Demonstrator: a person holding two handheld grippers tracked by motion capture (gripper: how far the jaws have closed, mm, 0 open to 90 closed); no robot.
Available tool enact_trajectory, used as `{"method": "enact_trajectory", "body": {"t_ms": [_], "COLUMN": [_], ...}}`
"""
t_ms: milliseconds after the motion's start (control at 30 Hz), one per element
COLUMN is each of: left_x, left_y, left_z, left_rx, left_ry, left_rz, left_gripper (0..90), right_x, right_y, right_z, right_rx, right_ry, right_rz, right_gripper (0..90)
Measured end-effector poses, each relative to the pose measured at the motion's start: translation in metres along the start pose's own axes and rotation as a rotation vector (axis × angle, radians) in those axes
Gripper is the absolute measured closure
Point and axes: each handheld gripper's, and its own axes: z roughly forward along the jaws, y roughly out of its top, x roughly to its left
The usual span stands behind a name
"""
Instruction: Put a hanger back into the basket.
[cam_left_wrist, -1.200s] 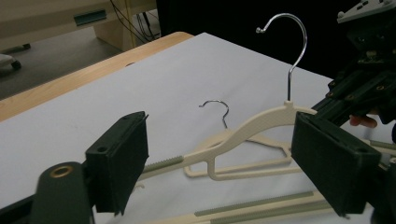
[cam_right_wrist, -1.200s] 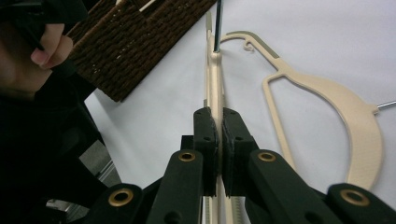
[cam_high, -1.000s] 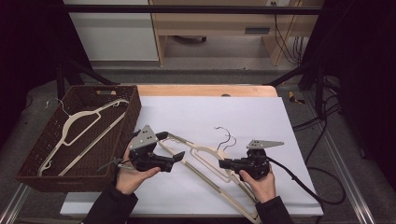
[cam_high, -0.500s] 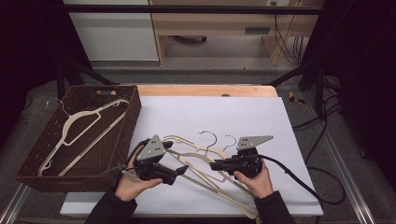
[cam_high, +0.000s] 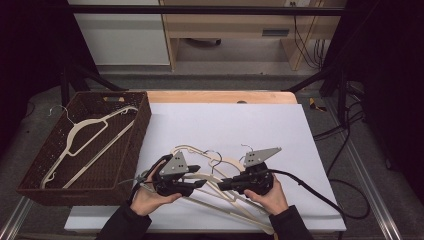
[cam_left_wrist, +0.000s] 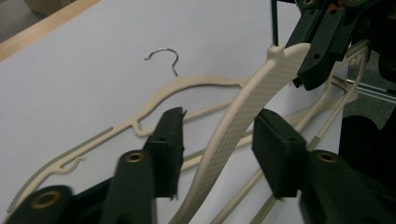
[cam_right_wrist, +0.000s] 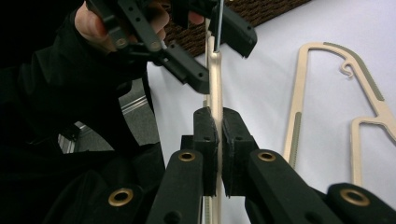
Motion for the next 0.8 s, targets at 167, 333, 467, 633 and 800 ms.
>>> {"method": "enact_trajectory", "body": {"t_ms": [167,333,467,633,800], "left_x": [-0.001,-0.004,-0.008,-0.011,-0.017], "left_y": [0.001,0.001,0.002,0.002,0.003], "left_z": [-0.001,-0.001,0.0,0.002,0.002], "left_rx": [0.033,0.055,0.058,0.054,0.038], "left_ry": [0.001,0.008,-0.029,-0.052,-0.074], "left_rz": [0.016,0.018,0.003,-0.009,0.001], "left_gripper": [63.5,69.3,76.2,81.6,85.9], "right_x": [0.0,0.0,0.001,0.001,0.002], "right_y": [0.0,0.001,0.001,0.001,0.001], "right_z": [0.0,-0.001,-0.004,-0.004,-0.005], "right_rx": [0.006,0.002,-0.013,-0.031,-0.072], "right_ry": [0.001,-0.034,-0.109,-0.158,-0.202], "right_rz": [0.002,-0.004,-0.027,-0.052,-0.081], "right_gripper": [86.6,82.6,74.1,65.2,53.5]}}
